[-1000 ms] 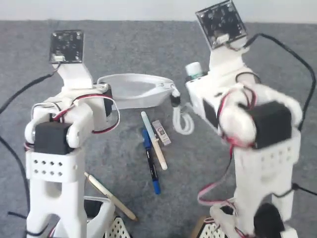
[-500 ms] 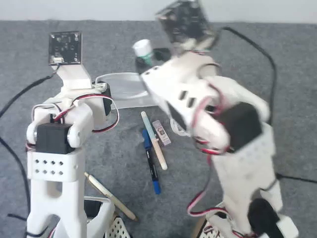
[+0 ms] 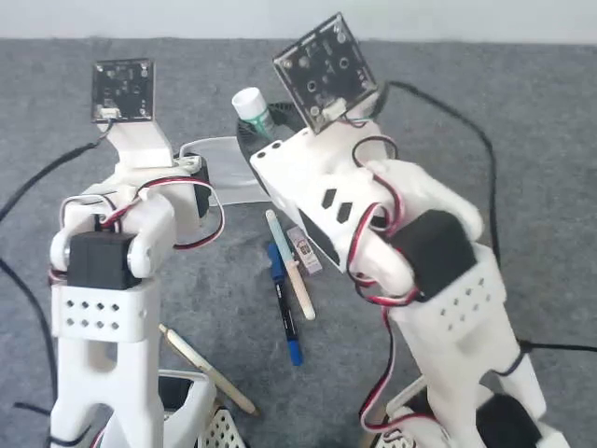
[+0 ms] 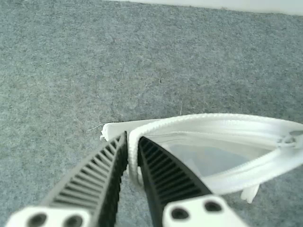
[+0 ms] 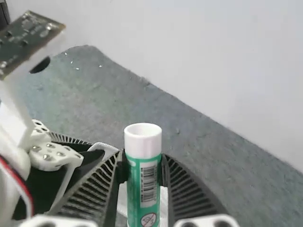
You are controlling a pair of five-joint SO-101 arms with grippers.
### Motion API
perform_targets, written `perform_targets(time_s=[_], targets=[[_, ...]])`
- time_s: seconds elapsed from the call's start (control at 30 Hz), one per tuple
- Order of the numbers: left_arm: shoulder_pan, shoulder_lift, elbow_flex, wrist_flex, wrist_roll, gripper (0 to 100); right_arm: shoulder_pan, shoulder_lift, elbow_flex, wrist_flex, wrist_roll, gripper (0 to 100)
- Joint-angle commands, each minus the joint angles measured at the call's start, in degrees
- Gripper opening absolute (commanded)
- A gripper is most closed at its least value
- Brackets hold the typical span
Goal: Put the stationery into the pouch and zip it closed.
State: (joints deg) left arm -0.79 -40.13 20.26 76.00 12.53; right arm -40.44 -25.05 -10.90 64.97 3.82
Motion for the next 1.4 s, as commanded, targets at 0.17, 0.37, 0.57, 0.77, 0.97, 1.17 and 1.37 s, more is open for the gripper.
perform_targets(time_s=[0.17, 0.37, 0.57, 0.77, 0.97, 1.17, 1.37], targets=[[-0.2, 0.6, 0.6, -0.8, 1.2, 1, -0.3, -12.3, 20.0, -27.5, -0.6, 0.6], [-0.2, 0.6, 0.6, -1.0, 1.2, 1, -0.2, -18.6, 34.1, -46.7, -0.4, 0.6], [-0.2, 0.6, 0.6, -0.9, 1.2, 1, -0.2, -21.5, 46.0, -60.4, -0.2, 0.6], [-0.2, 0.6, 0.6, -1.0, 1.2, 1, -0.5, -24.0, 52.4, -62.2, -0.5, 0.6], [-0.2, 0.6, 0.6, -1.0, 1.2, 1, -0.2, -23.6, 57.8, -62.9, -0.6, 0.6], [-0.2, 0.6, 0.6, -1.0, 1.2, 1, -0.1, -23.6, 66.0, -75.6, -0.4, 0.6], [-0.2, 0.6, 0.6, -1.0, 1.1, 1, -0.1, -23.6, 72.0, -82.2, -0.4, 0.6]])
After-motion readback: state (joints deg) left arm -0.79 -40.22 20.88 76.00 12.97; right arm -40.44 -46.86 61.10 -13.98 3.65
